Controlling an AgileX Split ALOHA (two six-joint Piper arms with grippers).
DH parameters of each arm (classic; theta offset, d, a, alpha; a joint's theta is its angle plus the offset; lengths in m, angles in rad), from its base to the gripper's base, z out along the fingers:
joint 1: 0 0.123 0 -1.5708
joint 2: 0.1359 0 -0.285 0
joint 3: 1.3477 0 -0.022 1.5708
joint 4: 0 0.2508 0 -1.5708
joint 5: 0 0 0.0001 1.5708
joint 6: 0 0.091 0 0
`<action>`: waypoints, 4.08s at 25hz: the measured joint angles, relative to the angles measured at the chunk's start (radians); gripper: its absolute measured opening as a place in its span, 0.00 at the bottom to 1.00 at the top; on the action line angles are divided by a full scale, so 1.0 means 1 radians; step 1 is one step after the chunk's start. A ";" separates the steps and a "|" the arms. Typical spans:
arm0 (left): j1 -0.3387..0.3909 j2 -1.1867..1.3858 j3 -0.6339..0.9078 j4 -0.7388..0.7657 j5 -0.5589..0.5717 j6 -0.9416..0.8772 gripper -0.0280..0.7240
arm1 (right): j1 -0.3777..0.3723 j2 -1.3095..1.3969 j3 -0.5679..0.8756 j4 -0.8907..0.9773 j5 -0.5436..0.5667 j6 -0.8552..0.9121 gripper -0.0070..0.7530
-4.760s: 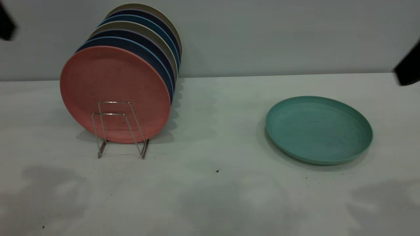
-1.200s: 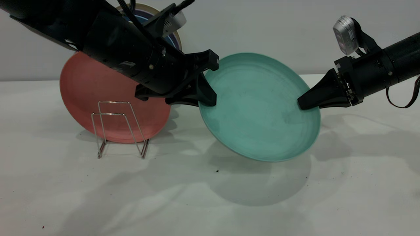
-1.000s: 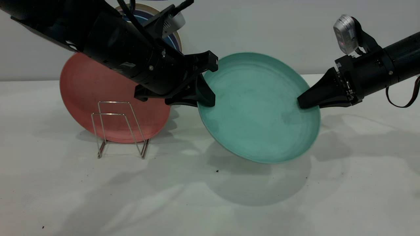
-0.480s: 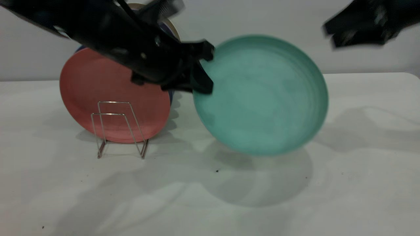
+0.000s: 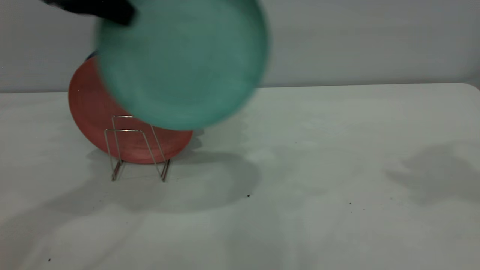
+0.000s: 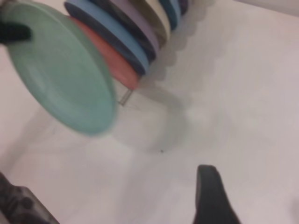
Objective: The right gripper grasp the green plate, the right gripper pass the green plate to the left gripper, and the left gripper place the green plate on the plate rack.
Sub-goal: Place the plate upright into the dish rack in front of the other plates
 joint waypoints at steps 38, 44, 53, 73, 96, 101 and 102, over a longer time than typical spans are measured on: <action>-0.008 -0.037 0.001 0.291 -0.212 0.787 0.09 | 0.023 -1.492 0.900 -0.537 0.037 0.416 0.59; -0.036 -0.017 0.001 0.291 -0.231 0.787 0.09 | 0.023 -1.539 0.900 -0.569 0.037 0.432 0.59; -0.036 0.028 0.001 0.292 -0.248 0.787 0.09 | 0.023 -1.541 0.970 -0.568 0.037 0.437 0.59; -0.036 0.122 0.001 0.263 -0.238 0.785 0.11 | 0.023 -1.541 0.973 -0.573 0.037 0.440 0.59; -0.036 0.122 0.001 0.262 -0.216 0.541 0.58 | 0.023 -1.541 0.973 -0.573 0.037 0.440 0.59; -0.036 0.122 0.001 0.264 -0.204 0.513 0.58 | 0.023 -1.541 0.973 -0.573 0.037 0.440 0.59; -0.036 0.122 0.001 0.264 -0.203 0.502 0.58 | 0.023 -1.541 0.973 -0.573 0.037 0.440 0.59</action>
